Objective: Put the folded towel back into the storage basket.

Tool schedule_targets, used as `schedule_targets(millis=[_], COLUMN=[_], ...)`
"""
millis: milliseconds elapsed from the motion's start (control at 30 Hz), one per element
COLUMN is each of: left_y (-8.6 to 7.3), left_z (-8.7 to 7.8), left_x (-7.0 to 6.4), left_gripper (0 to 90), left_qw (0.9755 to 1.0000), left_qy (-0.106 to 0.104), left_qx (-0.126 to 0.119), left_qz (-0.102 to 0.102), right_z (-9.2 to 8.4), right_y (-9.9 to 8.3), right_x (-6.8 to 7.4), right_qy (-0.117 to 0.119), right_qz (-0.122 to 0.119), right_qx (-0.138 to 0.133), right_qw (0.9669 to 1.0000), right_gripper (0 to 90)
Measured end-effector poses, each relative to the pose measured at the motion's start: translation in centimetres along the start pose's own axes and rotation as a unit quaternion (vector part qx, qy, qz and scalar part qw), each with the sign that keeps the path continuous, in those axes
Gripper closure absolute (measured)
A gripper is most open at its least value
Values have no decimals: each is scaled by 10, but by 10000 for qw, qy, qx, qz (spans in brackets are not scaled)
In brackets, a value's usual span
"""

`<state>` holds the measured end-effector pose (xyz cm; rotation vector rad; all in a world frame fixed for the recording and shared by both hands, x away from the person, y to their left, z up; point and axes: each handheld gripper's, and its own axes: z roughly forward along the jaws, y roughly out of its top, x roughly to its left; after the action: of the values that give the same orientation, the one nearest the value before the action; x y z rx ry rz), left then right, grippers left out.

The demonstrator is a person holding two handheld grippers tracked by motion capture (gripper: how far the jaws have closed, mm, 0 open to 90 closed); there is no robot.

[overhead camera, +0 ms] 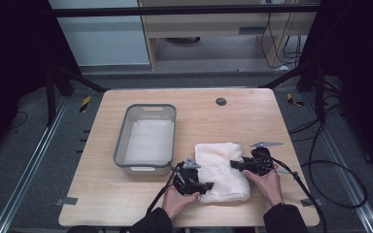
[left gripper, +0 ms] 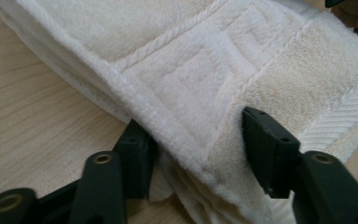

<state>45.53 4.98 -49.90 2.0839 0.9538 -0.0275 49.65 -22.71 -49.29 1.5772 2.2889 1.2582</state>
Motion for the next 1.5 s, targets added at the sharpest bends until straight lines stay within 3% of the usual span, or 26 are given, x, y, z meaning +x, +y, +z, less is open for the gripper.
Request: schedule_targets(millis=[133,300,667,933,1200,1300,1500], left_y=[1,1,5,15,21,20,13], left_z=[-2,-4,-13,-31,-37,-34,-17], left_x=[0,0,-4,-11,-16,-15,-10], left_gripper=[620,674,692,694,694,694,693], left_qw=[9998,9998,9993,9983,9975,9977,9988], left_qy=[-65,-72,-108,-70,-23,8,78], left_qx=[-132,-175,-355,-558,-628,-591,-394], left_qz=[-117,-96,2,181,334,319,290], right_z=[-1,-3,-14,-26,-35,-32,-17], right_y=[0,1,5,12,15,15,9], right_x=[0,0,4,12,17,16,10], right_qy=[40,73,146,288,276,256,24], right_qz=[-7,-6,-16,-87,-183,-177,-153], right_qx=[-23,-52,-201,-545,-754,-697,-310], right_qw=[10000,10000,9997,9981,9966,9971,9994], right_gripper=[562,624,672,678,681,681,679])
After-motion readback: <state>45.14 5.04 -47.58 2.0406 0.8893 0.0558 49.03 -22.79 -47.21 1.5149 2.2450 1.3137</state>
